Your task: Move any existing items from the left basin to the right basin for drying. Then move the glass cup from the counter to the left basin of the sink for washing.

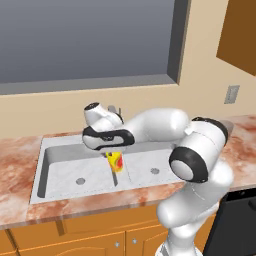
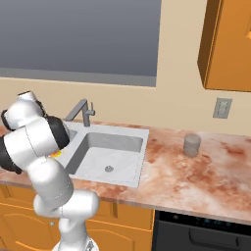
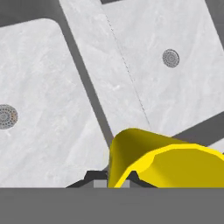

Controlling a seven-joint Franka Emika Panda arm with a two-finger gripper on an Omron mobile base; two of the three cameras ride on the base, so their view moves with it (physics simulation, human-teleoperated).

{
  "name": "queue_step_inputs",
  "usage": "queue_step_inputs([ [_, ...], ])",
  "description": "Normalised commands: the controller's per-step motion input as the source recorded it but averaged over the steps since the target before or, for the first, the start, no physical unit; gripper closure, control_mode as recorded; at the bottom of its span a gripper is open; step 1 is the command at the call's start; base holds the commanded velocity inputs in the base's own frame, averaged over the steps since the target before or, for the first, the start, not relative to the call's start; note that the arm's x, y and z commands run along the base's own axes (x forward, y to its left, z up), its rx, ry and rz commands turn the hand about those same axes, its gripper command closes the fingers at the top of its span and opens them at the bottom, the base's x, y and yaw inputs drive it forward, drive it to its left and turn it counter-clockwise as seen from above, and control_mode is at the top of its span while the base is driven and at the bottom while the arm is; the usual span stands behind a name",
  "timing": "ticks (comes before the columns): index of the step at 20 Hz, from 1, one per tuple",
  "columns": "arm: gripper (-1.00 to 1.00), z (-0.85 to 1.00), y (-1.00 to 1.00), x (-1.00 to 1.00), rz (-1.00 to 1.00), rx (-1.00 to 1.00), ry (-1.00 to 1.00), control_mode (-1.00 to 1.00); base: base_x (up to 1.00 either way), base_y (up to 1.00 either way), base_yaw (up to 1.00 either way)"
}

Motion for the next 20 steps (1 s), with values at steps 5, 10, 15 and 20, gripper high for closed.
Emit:
queue_step_inputs([
  [5, 1.00, 0.09, -0.60, -0.30, -0.08, 0.01, 0.00, -1.00, 0.00, 0.00, 0.00],
  [10, 1.00, 0.01, -0.64, -0.21, -0.03, 0.00, 0.00, -1.00, 0.00, 0.00, 0.00],
  [15, 1.00, 0.00, -0.71, -0.03, 0.00, 0.00, 0.00, -1.00, 0.00, 0.00, 0.00],
  [20, 1.00, 0.00, -0.74, 0.01, 0.00, 0.00, 0.00, -1.00, 0.00, 0.00, 0.00],
])
